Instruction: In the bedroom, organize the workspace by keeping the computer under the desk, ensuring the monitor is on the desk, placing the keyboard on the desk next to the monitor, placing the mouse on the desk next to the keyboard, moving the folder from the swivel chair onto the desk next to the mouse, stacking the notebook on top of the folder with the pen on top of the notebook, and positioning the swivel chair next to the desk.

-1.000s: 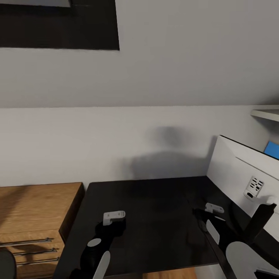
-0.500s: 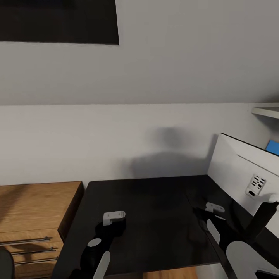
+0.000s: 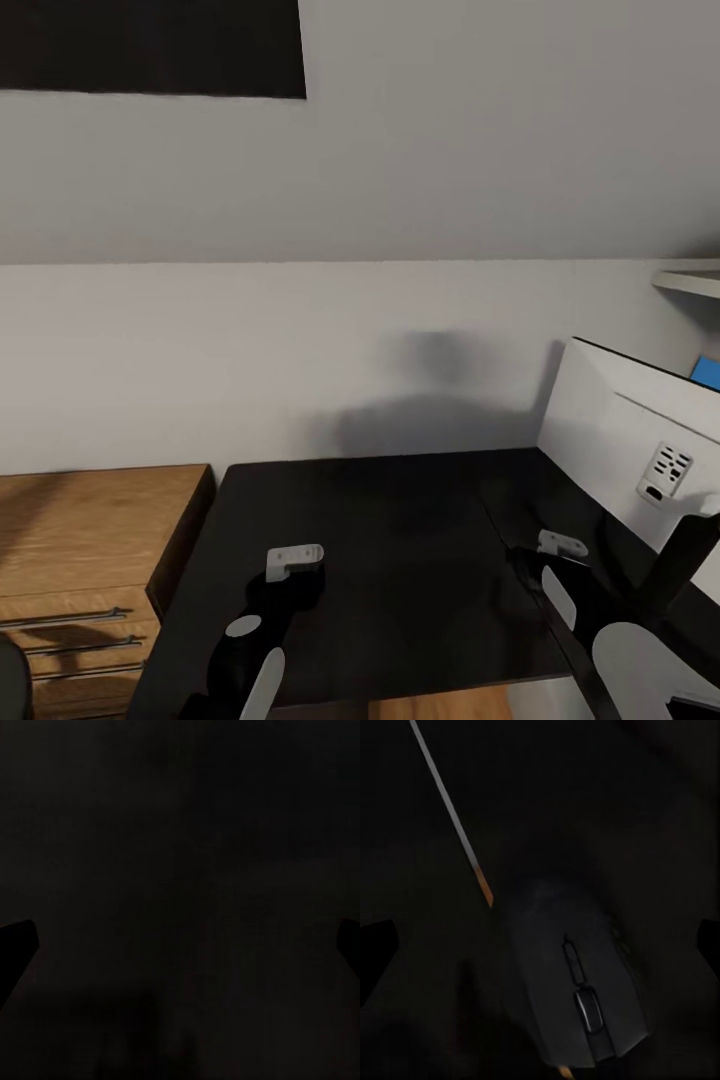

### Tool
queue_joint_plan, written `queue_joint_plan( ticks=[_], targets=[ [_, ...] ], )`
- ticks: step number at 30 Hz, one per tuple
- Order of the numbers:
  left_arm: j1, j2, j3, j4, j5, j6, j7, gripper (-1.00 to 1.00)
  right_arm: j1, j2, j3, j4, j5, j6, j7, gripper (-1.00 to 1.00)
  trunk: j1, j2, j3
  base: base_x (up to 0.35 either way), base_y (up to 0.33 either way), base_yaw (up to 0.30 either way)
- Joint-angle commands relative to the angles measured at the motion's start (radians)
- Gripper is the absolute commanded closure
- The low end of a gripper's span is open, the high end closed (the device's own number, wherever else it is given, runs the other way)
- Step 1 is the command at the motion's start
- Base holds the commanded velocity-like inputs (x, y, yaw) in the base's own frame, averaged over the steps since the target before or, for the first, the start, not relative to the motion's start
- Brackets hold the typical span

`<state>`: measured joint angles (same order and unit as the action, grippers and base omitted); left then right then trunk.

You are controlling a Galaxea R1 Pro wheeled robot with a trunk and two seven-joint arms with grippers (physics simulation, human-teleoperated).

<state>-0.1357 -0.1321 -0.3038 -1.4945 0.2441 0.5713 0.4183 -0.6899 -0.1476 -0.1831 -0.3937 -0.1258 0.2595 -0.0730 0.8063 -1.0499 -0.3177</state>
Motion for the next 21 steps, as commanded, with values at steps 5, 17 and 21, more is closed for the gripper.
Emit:
queue_joint_plan(
  ticks=[5, 17, 21],
  targets=[
    [-0.001, 0.0, -0.001, -0.001, 0.011, 0.002, 0.01, -1.0, 0.0, -0.007, -0.001, -0.002, -0.011, 0.022, -0.005, -1.0, 0.019, -0.036, -0.017, 0.0, 0.0, 0.0],
    [-0.001, 0.0, -0.002, -0.001, 0.011, 0.002, 0.01, -1.0, 0.0, -0.009, -0.001, -0.002, -0.011, 0.027, -0.007, -1.0, 0.046, -0.085, -0.039, 0.0, 0.0, 0.0],
    [-0.001, 0.0, -0.003, -0.001, 0.011, 0.002, 0.01, -1.0, 0.0, -0.01, -0.001, -0.002, -0.011, 0.027, -0.007, -1.0, 0.046, -0.085, -0.039, 0.0, 0.0, 0.0]
  ],
)
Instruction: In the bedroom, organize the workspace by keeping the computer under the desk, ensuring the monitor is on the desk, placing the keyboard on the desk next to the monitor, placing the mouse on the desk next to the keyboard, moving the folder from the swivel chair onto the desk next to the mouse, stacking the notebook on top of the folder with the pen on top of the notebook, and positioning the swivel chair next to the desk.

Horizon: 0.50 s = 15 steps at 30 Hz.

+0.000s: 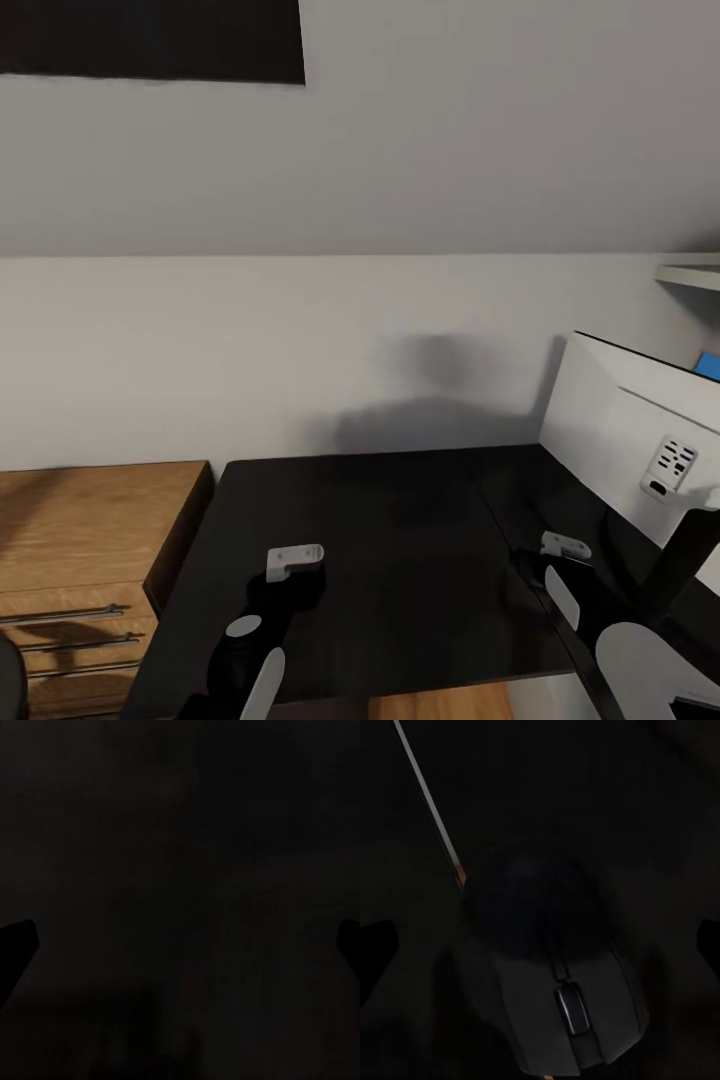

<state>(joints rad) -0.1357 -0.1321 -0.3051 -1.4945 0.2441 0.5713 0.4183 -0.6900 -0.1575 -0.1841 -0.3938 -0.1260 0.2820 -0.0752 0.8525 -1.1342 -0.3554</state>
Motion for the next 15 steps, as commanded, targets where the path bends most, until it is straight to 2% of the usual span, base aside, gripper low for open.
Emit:
queue_joint_plan(
  ticks=[1, 5, 15],
  targets=[
    [-0.001, 0.0, -0.002, -0.001, 0.01, 0.002, 0.01, -1.0, 0.0, 0.0, 0.0, -0.002, -0.011, 0.005, -0.005, -1.0, 0.004, -0.008, -0.004, 0.0, 0.0, 0.0],
    [-0.001, 0.0, -0.002, -0.001, 0.01, 0.002, 0.01, -1.0, 0.0, 0.0, 0.0, -0.002, -0.011, 0.005, -0.005, -1.0, 0.019, -0.036, -0.017, 0.0, 0.0, 0.0],
    [-0.001, 0.0, -0.002, -0.001, 0.011, 0.002, 0.01, -1.0, 0.0, -0.001, 0.001, -0.002, -0.009, 0.005, -0.005, -1.0, 0.019, -0.036, -0.017, 0.0, 0.0, 0.0]
  ],
)
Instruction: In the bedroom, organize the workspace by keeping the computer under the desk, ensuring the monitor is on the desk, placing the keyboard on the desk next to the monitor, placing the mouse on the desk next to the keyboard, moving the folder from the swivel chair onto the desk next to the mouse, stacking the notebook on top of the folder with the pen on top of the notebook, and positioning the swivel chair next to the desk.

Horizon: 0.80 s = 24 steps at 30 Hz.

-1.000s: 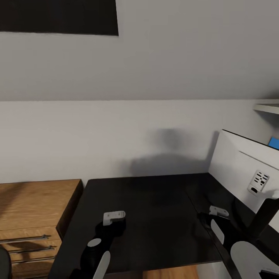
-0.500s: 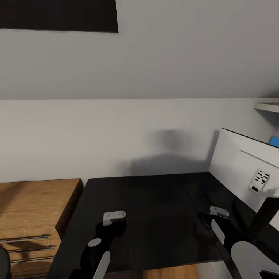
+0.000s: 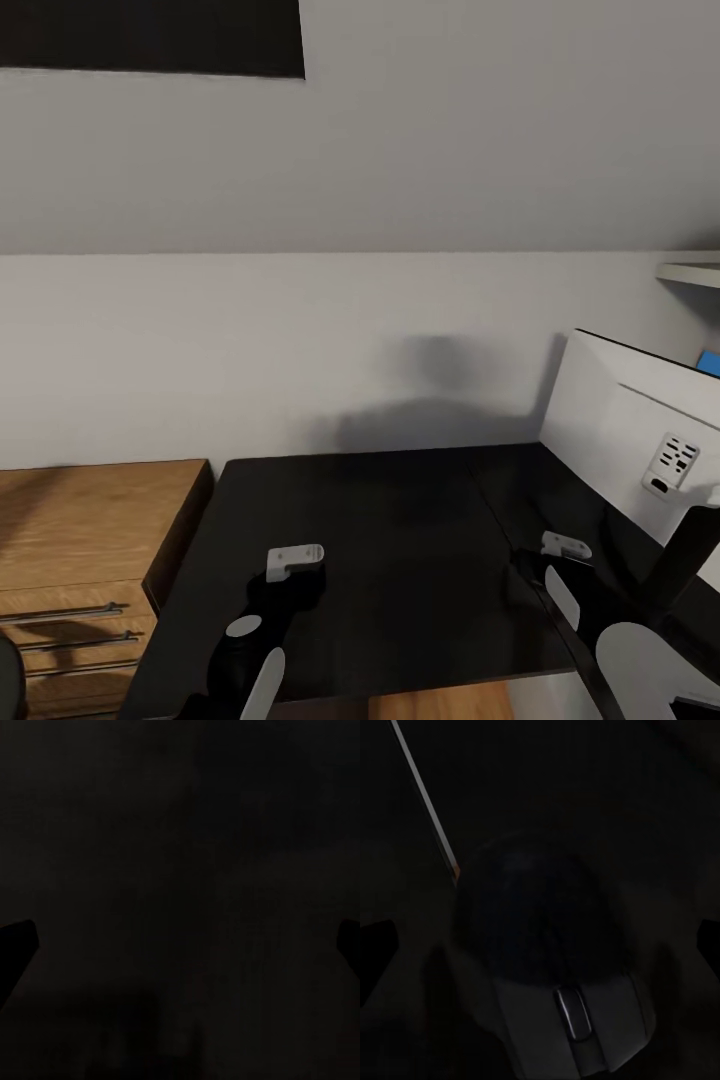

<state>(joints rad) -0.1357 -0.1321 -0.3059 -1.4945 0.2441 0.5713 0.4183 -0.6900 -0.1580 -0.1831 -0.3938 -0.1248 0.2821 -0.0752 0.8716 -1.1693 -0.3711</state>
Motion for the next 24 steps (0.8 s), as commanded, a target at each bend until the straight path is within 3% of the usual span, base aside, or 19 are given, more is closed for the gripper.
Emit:
queue_joint_plan(
  ticks=[1, 24],
  targets=[
    [-0.001, 0.0, -0.001, -0.001, 0.01, 0.002, 0.01, -1.0, 0.0, 0.0, 0.0, -0.002, -0.01, 0.005, -0.005, -1.0, 0.0, -0.001, -0.001, 0.0, 0.0, 0.0],
    [-0.001, 0.0, -0.002, -0.001, 0.011, 0.002, 0.01, -1.0, 0.0, 0.002, 0.003, -0.001, -0.009, 0.005, -0.006, -1.0, 0.0, -0.001, -0.001, 0.0, 0.0, 0.0]
  ],
)
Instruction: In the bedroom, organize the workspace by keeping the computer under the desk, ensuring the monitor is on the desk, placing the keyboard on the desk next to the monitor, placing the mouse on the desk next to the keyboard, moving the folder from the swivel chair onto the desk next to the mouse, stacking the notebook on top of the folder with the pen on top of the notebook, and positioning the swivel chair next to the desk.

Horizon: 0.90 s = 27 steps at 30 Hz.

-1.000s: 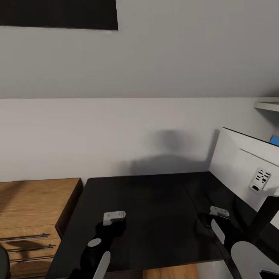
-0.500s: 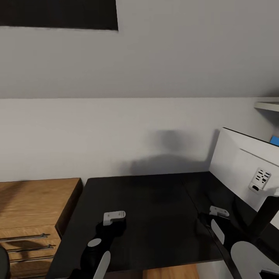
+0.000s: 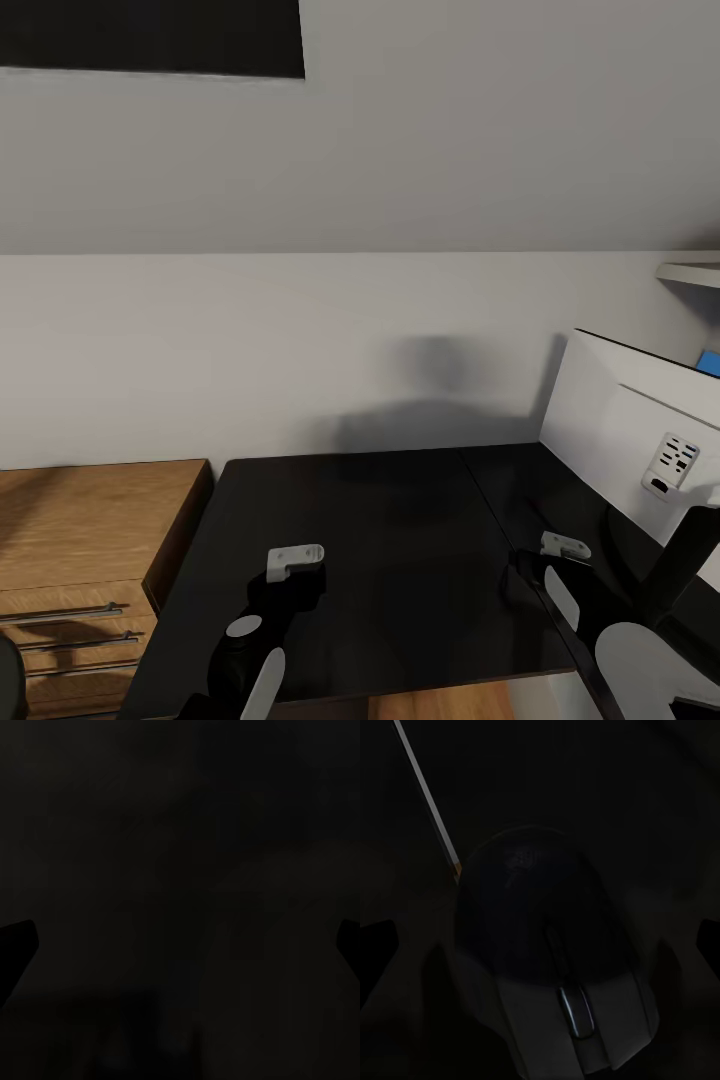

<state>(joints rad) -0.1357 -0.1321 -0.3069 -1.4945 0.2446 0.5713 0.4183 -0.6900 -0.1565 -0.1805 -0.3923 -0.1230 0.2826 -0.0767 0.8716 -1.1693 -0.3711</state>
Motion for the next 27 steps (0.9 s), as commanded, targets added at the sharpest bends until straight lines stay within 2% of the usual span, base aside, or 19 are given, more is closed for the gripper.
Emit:
queue_joint_plan(
  ticks=[1, 7, 13, 26, 27],
  targets=[
    [-0.001, 0.0, -0.001, -0.001, 0.01, 0.002, 0.01, -1.0, 0.0, 0.0, 0.0, -0.002, -0.011, 0.005, -0.005, -1.0, 0.0, -0.001, -0.001, 0.0, 0.0, 0.0],
    [-0.001, 0.0, -0.001, -0.001, 0.01, 0.003, 0.01, -1.0, 0.0, 0.0, 0.001, -0.002, -0.009, 0.006, -0.006, -1.0, 0.0, -0.001, -0.001, 0.0, 0.0, 0.0],
    [-0.001, 0.0, -0.001, -0.001, 0.01, 0.003, 0.01, -1.0, 0.0, 0.001, 0.001, -0.002, -0.009, 0.007, -0.006, -1.0, 0.023, -0.043, -0.02, 0.0, 0.0, 0.0],
    [-0.001, 0.0, -0.001, -0.001, 0.012, 0.003, 0.01, -1.0, 0.0, 0.002, 0.002, -0.002, -0.007, 0.009, -0.006, -1.0, 0.023, -0.043, -0.02, 0.0, 0.0, 0.0],
    [-0.001, 0.0, -0.001, -0.001, 0.012, 0.003, 0.01, -1.0, 0.0, 0.002, 0.002, -0.002, -0.007, 0.009, -0.006, 1.0, 0.023, -0.043, -0.02, 0.0, 0.0, 0.0]
  ],
)
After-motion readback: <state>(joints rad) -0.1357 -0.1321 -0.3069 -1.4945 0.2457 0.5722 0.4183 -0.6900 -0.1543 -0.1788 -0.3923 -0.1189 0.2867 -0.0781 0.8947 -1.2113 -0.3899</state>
